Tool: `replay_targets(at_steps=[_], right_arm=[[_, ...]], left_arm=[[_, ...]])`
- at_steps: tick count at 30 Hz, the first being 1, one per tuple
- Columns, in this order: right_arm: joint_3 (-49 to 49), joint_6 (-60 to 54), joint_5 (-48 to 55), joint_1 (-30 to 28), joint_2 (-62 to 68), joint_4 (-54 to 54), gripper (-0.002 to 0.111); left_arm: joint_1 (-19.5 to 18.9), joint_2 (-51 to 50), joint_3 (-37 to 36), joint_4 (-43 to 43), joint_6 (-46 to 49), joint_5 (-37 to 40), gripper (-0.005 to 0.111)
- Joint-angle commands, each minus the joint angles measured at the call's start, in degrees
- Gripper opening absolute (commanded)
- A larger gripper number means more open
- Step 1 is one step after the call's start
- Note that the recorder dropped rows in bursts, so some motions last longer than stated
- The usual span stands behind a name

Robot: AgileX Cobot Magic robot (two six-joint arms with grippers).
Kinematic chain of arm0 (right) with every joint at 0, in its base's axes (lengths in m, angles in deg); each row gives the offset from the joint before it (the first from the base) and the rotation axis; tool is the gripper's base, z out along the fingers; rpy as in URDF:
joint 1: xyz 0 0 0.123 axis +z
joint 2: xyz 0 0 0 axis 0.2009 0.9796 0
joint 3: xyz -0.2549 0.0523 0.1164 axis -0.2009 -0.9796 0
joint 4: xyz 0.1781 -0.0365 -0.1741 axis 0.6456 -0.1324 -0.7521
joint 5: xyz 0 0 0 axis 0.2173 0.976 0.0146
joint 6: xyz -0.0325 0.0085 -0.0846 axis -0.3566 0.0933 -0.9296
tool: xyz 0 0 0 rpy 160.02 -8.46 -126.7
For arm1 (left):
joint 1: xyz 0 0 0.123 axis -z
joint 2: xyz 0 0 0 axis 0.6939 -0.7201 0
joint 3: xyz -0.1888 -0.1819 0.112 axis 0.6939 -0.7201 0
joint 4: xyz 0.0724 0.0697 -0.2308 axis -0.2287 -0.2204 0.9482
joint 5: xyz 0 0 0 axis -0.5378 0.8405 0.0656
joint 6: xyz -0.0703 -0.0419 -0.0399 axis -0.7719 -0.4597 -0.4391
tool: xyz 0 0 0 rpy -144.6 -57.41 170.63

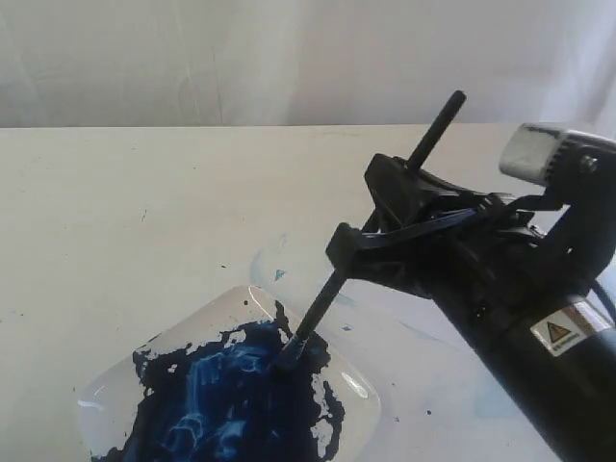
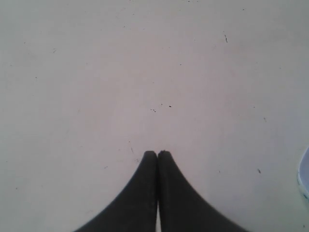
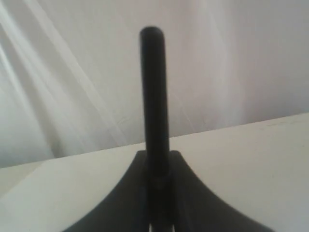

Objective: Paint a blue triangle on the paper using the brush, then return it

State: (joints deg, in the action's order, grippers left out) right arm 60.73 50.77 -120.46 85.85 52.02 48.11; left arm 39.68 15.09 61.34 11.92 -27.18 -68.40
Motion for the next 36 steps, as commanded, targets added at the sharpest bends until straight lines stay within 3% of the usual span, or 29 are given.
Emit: replay_targets(at_steps=[1,6,13,23,36], right_arm=[[0.11,-1.90,2.38,-0.08,-0.26,-4.77,0.000],[2.29,-2.30,7.22,-0.51,-0.26,-7.92,0.000],[12.95,-3.28,26.28,-6.16,-0.26,-20.94,0.000],[15.16,-3.28,34.82,-6.95,3.42,-21.85,0.000],[14.68,-0.92,22.93,-6.95,15.45,-20.54,0.000]], left_arm=[[-0.21,0.25,-0.21,0.38,-0.06,-0.12,0.000],[-0.21,0.25,-0.21,0.38,-0.06,-0.12,0.000],[-0.21,0.25,-0.21,0.38,-0.06,-0.12,0.000],[-0.21,0.25,-0.21,0.38,-0.06,-0.12,0.000],[-0.21,0.25,-0.21,0.38,-0.06,-0.12,0.000]])
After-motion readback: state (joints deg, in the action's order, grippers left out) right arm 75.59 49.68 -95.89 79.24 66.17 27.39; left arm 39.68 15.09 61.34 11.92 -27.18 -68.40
